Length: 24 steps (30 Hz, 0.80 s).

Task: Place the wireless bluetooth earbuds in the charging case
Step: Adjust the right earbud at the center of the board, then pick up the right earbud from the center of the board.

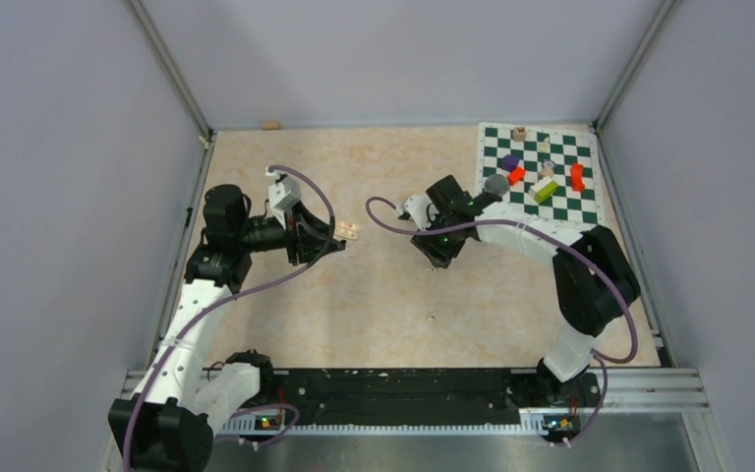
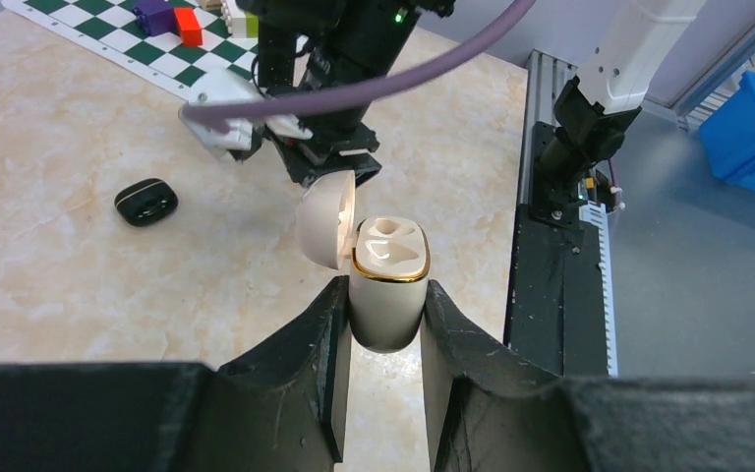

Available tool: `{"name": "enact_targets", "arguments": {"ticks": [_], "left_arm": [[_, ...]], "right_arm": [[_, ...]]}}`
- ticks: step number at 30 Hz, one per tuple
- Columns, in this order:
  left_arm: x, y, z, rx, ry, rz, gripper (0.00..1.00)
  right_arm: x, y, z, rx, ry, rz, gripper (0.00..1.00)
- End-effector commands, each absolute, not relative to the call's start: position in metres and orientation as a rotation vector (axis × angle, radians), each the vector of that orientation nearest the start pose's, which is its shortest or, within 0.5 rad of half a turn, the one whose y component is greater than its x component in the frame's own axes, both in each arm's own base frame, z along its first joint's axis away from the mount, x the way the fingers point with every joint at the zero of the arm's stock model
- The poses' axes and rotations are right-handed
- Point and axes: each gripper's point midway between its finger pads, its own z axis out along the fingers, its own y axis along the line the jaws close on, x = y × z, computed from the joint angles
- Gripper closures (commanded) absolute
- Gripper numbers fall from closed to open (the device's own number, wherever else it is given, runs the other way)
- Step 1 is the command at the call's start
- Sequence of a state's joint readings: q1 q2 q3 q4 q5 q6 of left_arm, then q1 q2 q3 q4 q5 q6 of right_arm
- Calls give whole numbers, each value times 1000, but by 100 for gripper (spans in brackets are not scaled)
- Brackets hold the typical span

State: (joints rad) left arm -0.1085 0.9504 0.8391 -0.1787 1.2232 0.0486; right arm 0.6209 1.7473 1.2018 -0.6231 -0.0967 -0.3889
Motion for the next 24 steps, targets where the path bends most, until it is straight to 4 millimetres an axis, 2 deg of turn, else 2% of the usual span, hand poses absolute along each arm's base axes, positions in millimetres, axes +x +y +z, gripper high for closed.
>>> {"name": "enact_targets", "arguments": {"ticks": [1, 5, 8, 13, 18, 24], "left_arm": [[209, -189, 293, 994, 1469, -1159, 100], [208, -189, 295, 996, 1464, -1160, 100], [207, -189, 296, 997, 1462, -1162, 100], [206, -190, 297, 999, 1456, -1171, 100], [206, -190, 296, 1001, 1453, -1173, 100], [206, -190, 296, 1002, 1452, -1175, 100]], "right_arm": [[282, 233, 87, -1390, 2265, 506, 52], [277, 237, 78, -1385, 2240, 613, 59], [280, 232, 61, -1386, 2229, 600, 59], [282, 226, 44, -1326, 2306, 652, 60], [278, 228, 39, -1301, 2330, 731, 60], [282, 229, 29, -1255, 2375, 729, 60]]}}
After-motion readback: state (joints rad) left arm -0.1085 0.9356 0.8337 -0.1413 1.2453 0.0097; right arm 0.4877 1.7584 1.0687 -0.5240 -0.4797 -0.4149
